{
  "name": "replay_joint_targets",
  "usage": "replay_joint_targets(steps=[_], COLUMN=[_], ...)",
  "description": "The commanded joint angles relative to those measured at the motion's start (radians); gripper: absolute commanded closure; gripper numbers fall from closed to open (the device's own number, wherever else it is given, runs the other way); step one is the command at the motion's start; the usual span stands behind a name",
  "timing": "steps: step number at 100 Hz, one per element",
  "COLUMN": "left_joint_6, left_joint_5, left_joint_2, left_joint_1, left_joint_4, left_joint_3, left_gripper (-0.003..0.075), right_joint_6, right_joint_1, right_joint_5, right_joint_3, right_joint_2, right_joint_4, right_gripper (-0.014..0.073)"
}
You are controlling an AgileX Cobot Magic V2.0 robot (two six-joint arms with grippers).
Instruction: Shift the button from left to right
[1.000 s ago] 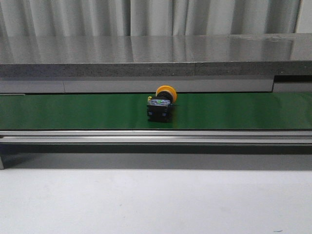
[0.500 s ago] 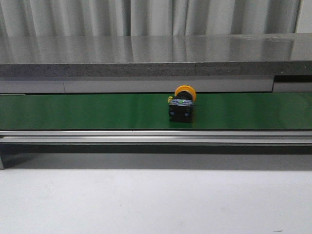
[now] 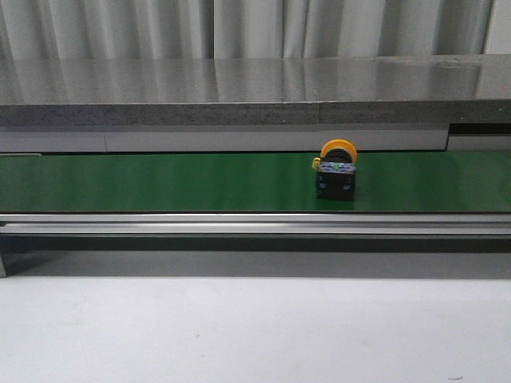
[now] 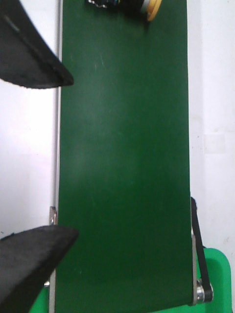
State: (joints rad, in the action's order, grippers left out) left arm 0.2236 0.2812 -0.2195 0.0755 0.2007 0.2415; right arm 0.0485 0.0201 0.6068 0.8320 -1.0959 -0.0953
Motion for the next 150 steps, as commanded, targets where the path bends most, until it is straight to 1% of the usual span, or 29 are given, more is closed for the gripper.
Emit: replay_joint_targets(steps=[1,19,31,68,85,110,117,124,129,136,141,150], left_joint_6=[-0.001,-0.001,-0.001,-0.001,-0.001,-0.001,-0.001,-0.001,-0.001,-0.001,-0.001,-0.001], left_joint_5=[-0.082,-0.082,-0.082,-0.082,-0.082,-0.082,-0.082,-0.082,-0.082,-0.082,-0.082,-0.082], left_joint_2=[-0.009,-0.009,-0.009,-0.009,-0.009,-0.009,-0.009,-0.009,-0.009,-0.009,-0.009,-0.009], left_joint_1=[0.009,0.009,0.009,0.009,0.009,0.009,0.009,0.009,0.009,0.009,0.009,0.009], left_joint_4=[0.016,0.016,0.016,0.016,0.016,0.016,0.016,0.016,0.016,0.016,0.016,0.016], left_joint_3=[0.028,0.028,0.028,0.028,0.028,0.028,0.028,0.028,0.028,0.028,0.028,0.028], left_gripper=[0.0715,0.0715,0.0715,0.0715,0.0715,0.0715,0.0715,0.0715,0.0715,0.0715,0.0715,0.0715], right_joint_6=[-0.004,-0.004,-0.004,-0.004,-0.004,-0.004,-0.004,-0.004,-0.004,-0.004,-0.004,-0.004], right_joint_1=[0.027,0.096,0.120,0.215,0.219,0.219,0.219,0.219,0.219,0.219,0.217,0.213], right_joint_5=[-0.076,-0.085,-0.101,-0.102,-0.099,-0.077,-0.070,-0.059,-0.054,-0.047,-0.027,0.033], right_joint_3=[0.045,0.087,0.127,0.262,0.278,0.278,0.278,0.278,0.278,0.279,0.288,0.331], right_joint_2=[-0.001,-0.094,-0.172,-0.399,-0.477,-0.537,-0.544,-0.545,-0.541,-0.533,-0.526,-0.515], right_joint_4=[-0.011,-0.027,-0.055,-0.060,-0.060,-0.059,-0.059,-0.059,-0.058,-0.048,-0.034,0.011], right_gripper=[0.0045,0.0045,0.0045,0.0045,0.0045,0.0047,0.0094,0.0202,0.0301,0.0394,0.0417,0.0417])
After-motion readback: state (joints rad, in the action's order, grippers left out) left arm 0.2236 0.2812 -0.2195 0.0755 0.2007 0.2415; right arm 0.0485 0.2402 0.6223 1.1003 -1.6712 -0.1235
